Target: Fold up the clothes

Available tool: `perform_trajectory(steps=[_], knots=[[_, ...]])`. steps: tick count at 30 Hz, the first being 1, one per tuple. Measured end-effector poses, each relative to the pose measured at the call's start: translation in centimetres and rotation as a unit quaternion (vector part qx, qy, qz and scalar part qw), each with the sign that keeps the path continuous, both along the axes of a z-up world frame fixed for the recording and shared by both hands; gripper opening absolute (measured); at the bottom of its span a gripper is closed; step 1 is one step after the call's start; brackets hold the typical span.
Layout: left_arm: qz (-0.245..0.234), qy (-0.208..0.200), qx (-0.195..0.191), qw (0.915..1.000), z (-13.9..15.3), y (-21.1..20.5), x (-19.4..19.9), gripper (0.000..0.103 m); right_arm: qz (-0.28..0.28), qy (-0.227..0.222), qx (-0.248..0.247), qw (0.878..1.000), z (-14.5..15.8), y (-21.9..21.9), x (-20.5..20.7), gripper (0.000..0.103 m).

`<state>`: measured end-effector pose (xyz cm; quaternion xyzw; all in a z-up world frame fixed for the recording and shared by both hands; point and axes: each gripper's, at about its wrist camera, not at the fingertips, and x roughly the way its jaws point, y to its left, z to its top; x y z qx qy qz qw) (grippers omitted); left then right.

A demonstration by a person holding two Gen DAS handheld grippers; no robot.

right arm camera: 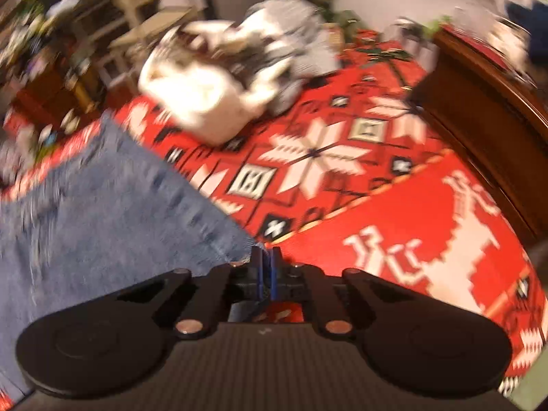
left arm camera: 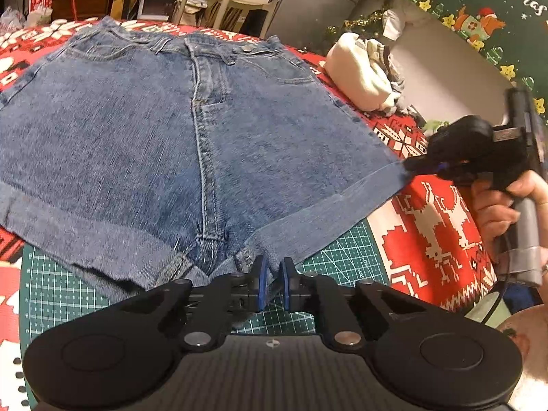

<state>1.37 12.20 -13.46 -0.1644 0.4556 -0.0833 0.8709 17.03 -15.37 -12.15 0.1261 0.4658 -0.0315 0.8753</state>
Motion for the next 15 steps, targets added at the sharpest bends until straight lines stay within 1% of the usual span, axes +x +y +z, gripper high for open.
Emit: perform_trajectory(steps=[2,5,8,11,12,13,15], knots=[[-0.003,0.002,0.001,1.0,0.0,0.0,-0.1,0.01,-0.012,-0.013,-0.002,1.0,0.7,-0.4,-0.5,0.003],[-0.009,0.004,0.002,1.0,0.0,0.1,-0.3,0.01,-0.016,0.003,-0.013,1.0,0.0,-0.4,-0.1,0.003],[-0.014,0.006,0.004,0.9999,0.0,0.1,-0.6,0.005,-0.022,0.031,-0.02,0.999,-1.4,-0.3,0.8,0.003],[-0.019,0.009,0.005,0.9998,0.0,0.1,-0.8,0.006,-0.023,0.023,-0.045,0.998,-1.6,0.0,0.6,0.004],[-0.021,0.01,0.005,0.9997,0.0,0.2,-0.8,0.006,-0.033,0.023,-0.057,0.998,-1.5,-0.2,0.4,0.005],[-0.022,0.009,0.004,0.9997,0.1,0.2,-0.9,0.006,-0.043,0.022,-0.064,0.997,-1.5,-0.5,0.3,0.009],[-0.021,-0.001,0.007,0.9998,0.6,0.2,-1.2,0.006,-0.062,0.021,-0.043,0.997,-1.1,-1.7,0.0,0.011]])
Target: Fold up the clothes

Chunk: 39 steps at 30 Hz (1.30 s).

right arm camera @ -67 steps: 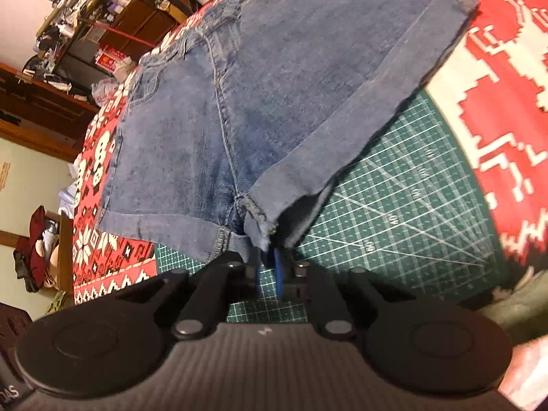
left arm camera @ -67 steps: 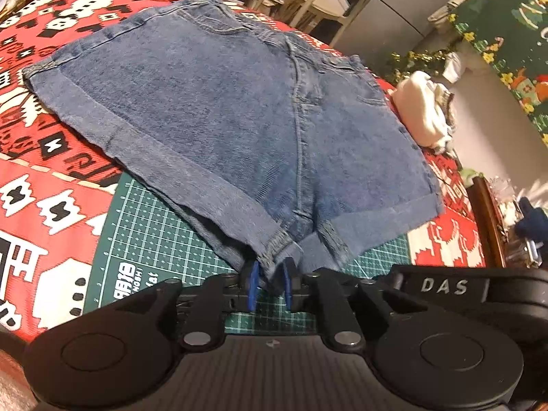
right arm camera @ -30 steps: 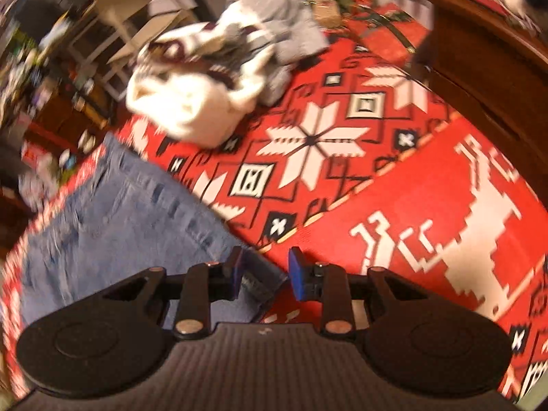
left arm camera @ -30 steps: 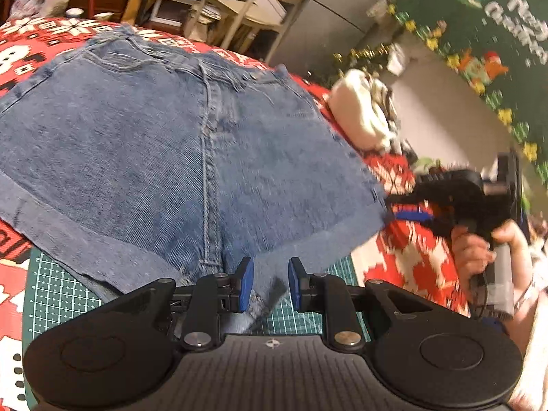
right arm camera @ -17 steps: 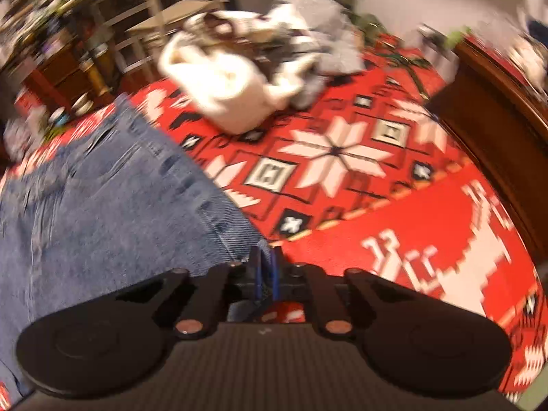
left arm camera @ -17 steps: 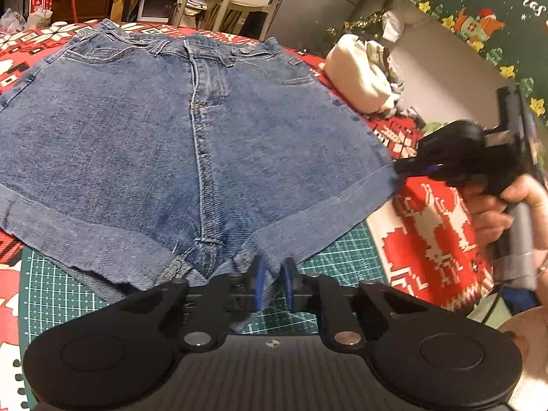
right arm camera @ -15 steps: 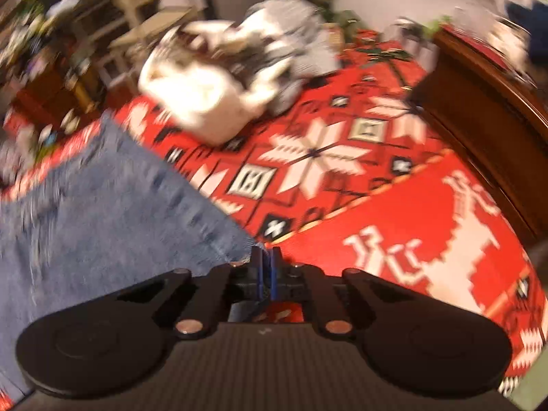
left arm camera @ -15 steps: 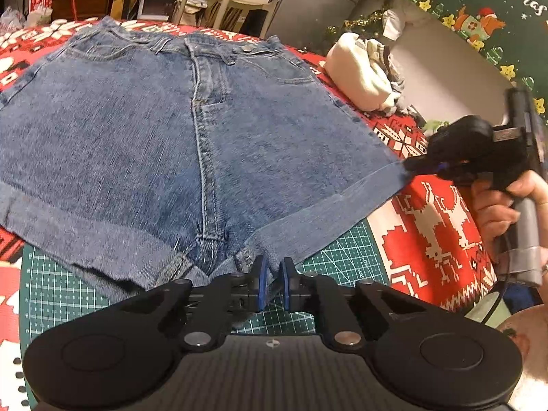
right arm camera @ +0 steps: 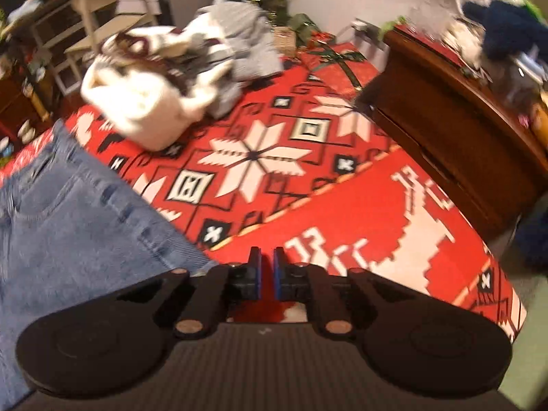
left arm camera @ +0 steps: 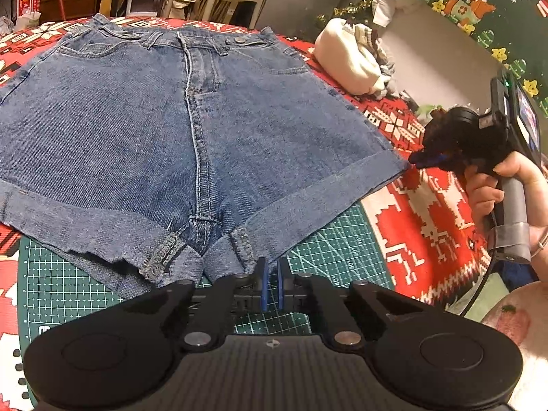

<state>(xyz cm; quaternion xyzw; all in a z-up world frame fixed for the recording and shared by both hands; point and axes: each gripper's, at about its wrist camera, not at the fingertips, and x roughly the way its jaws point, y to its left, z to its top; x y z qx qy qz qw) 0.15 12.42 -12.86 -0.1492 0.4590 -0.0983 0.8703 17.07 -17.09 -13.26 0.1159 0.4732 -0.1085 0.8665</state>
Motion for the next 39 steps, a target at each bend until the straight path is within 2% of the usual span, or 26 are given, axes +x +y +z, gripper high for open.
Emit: perform_trajectory(steps=[2,4,6,9,13,14,16,17,18,19,22,24,26,28,30,34,37,39], knots=[[0.001,-0.012,0.004,0.9999,0.6,0.0,-0.4,0.008,-0.011,-0.015,0.033,0.999,0.8,-0.9,-0.6,0.012],[0.008,-0.026,0.012,0.9995,1.3,0.2,-0.7,0.018,-0.003,-0.035,0.061,0.998,1.9,-1.0,-1.2,0.015],[0.018,-0.041,0.021,0.9988,1.9,0.5,-1.0,0.033,0.02,-0.056,0.071,0.996,3.1,-0.3,-2.0,0.025],[0.049,-0.05,0.038,0.9968,2.7,1.6,-0.7,0.036,0.058,-0.076,0.074,0.993,4.2,1.3,-2.9,0.027],[0.107,-0.051,0.061,0.9911,3.7,3.8,-0.2,0.038,0.098,-0.074,0.075,0.99,4.8,3.7,-3.2,0.032],[0.122,-0.051,0.067,0.989,3.9,4.4,-0.1,0.043,0.104,-0.076,0.073,0.989,4.9,4.1,-3.3,0.033],[0.154,-0.051,0.081,0.9835,4.4,5.6,0.2,0.054,0.113,-0.083,0.063,0.988,5.1,5.0,-3.5,0.047],[0.173,-0.052,0.089,0.9795,4.5,6.4,0.3,0.063,0.115,-0.087,0.057,0.988,5.2,5.4,-3.7,0.051],[0.193,-0.056,0.091,0.9753,4.5,7.3,0.4,0.071,0.112,-0.092,0.049,0.988,5.3,5.7,-3.7,0.063],[0.214,-0.058,0.092,0.9707,4.6,8.1,0.4,0.074,0.108,-0.097,0.041,0.989,5.3,6.0,-3.8,0.074],[0.259,-0.05,0.109,0.9584,4.6,10.9,1.1,0.079,0.1,-0.112,0.025,0.988,5.4,6.4,-3.8,0.088],[0.275,-0.044,0.122,0.9526,4.6,12.8,1.5,0.079,0.1,-0.117,0.022,0.988,5.4,6.5,-3.7,0.095],[0.297,-0.058,0.128,0.9446,4.8,14.8,1.4,0.079,0.101,-0.121,0.019,0.987,5.3,6.7,-3.6,0.102],[0.311,-0.062,0.144,0.9374,5.0,16.6,1.5,0.08,0.11,-0.123,0.012,0.986,5.3,7.0,-3.6,0.102],[0.311,-0.058,0.16,0.9349,5.0,18.3,1.7,0.083,0.122,-0.125,0.004,0.985,5.1,7.5,-3.6,0.102],[0.318,-0.03,0.137,0.9376,4.2,22.1,1.7,0.083,0.147,-0.127,0.018,0.981,4.5,8.3,-3.5,0.102],[0.353,-0.02,0.081,0.9318,3.4,25.1,0.8,0.083,0.172,-0.128,0.039,0.976,4.0,8.8,-3.3,0.102],[0.377,-0.012,0.045,0.9248,2.8,26.7,0.3,0.083,0.182,-0.12,0.046,0.975,3.9,9.2,-3.3,0.102]])
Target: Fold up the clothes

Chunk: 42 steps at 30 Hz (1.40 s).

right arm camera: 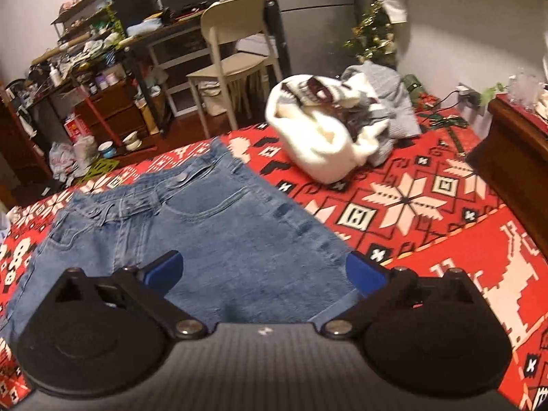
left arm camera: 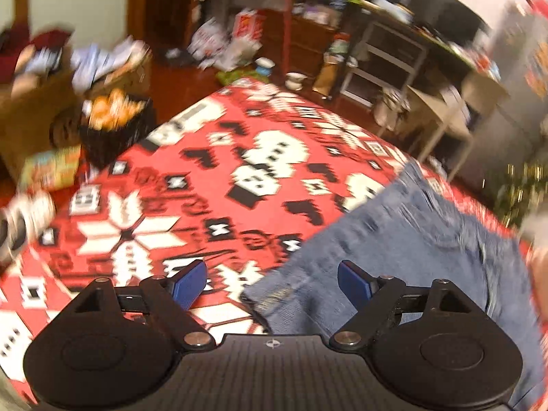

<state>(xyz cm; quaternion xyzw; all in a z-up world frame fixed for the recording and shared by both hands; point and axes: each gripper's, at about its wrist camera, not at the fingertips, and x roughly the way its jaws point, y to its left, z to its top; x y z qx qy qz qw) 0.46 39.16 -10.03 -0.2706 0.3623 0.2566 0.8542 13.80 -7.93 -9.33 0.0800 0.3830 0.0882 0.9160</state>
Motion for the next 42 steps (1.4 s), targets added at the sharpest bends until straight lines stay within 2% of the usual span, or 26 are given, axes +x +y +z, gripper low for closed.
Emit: perform_trajectory(steps=[2,4,6,8,12,16,20,27,32,36,38,42], knots=[[0.013,0.008,-0.019,0.9997,-0.5,0.7,0.0,0.081,0.012,0.008,0.005,1.0,-0.1,0.4,0.1,0.102],[0.005,0.02,-0.025,0.9995,-1.0,0.8,0.2,0.07,0.024,0.016,0.009,1.0,-0.1,0.8,0.1,0.102],[-0.001,0.033,-0.025,0.9991,-1.4,0.7,0.5,0.048,0.035,0.024,0.014,0.999,-0.2,1.2,0.2,0.102],[-0.002,0.041,-0.022,0.9989,-1.8,0.9,0.6,0.039,0.047,0.032,0.018,0.998,-0.2,1.5,0.3,0.102],[-0.002,0.037,-0.019,0.9991,-2.1,1.0,0.7,0.03,0.048,0.035,0.028,0.998,-0.1,1.7,0.2,0.102],[-0.022,0.041,-0.012,0.9988,-2.2,0.3,1.2,0.029,0.047,0.04,0.039,0.997,0.0,1.9,0.3,0.102],[-0.037,0.048,0.014,0.9981,-2.0,-0.4,1.3,0.007,0.052,0.041,0.025,0.998,-0.1,2.4,0.3,0.102],[-0.046,0.035,0.109,0.9923,-0.1,-2.6,1.1,0.006,0.057,0.043,0.005,0.997,-0.5,2.5,0.3,0.102],[-0.043,0.075,0.093,0.9919,-1.5,-2.1,1.8,0.008,0.058,0.056,-0.003,0.997,-1.4,2.5,0.9,0.101],[-0.014,0.079,0.094,0.9923,-1.3,-1.4,1.3,0.015,0.062,0.073,-0.027,0.995,-2.3,2.5,1.3,0.085],[0.004,0.069,0.084,0.994,-1.1,-1.0,0.7,0.015,0.063,0.077,-0.028,0.995,-2.5,2.4,1.4,0.075],[0.007,0.01,0.021,0.9997,-0.1,-0.6,-0.4,0.015,0.068,0.076,-0.02,0.995,-2.2,2.4,1.2,0.04]])
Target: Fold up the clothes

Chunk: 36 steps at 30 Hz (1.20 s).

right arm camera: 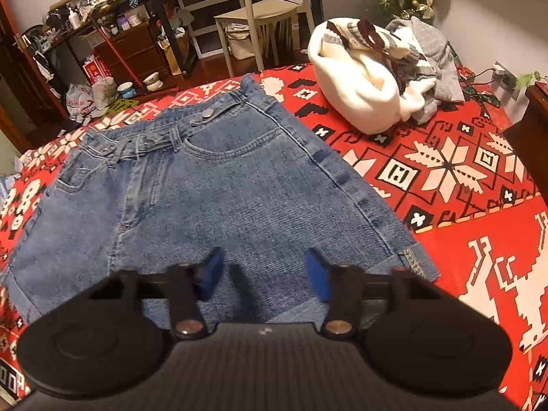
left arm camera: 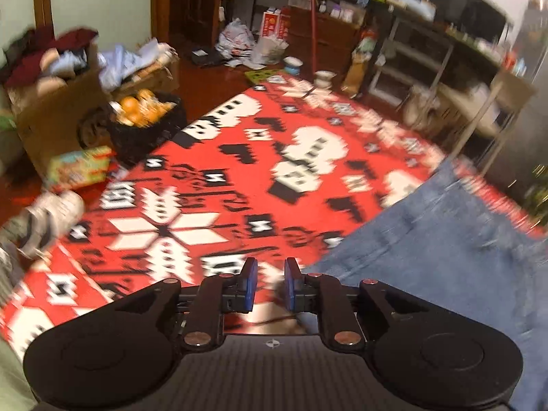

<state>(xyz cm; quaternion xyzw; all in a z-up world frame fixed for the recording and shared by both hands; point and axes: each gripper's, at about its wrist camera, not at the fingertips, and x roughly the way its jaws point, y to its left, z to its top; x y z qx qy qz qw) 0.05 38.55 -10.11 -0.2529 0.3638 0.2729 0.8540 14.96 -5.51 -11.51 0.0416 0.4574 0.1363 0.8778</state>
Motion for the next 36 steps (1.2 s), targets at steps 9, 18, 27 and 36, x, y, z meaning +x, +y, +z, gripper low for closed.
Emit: perform_trajectory(steps=[9,18,27,36], knots=[[-0.115,-0.062,-0.068,0.9891,1.2,-6.8,4.7,0.015,0.002,-0.022,0.03,0.999,1.1,1.1,0.4,0.018],[-0.146,-0.051,-0.054,0.9865,-0.3,-8.9,9.8,0.015,0.046,-0.02,0.04,0.998,1.1,4.8,2.8,0.017],[-0.039,-0.012,-0.072,0.9966,-1.7,-0.7,8.0,0.019,0.133,-0.019,0.07,0.988,3.6,15.1,11.5,0.022],[0.025,-0.041,-0.169,0.9844,-3.1,3.3,5.7,0.016,0.192,0.008,0.073,0.979,2.1,28.6,19.3,0.037]])
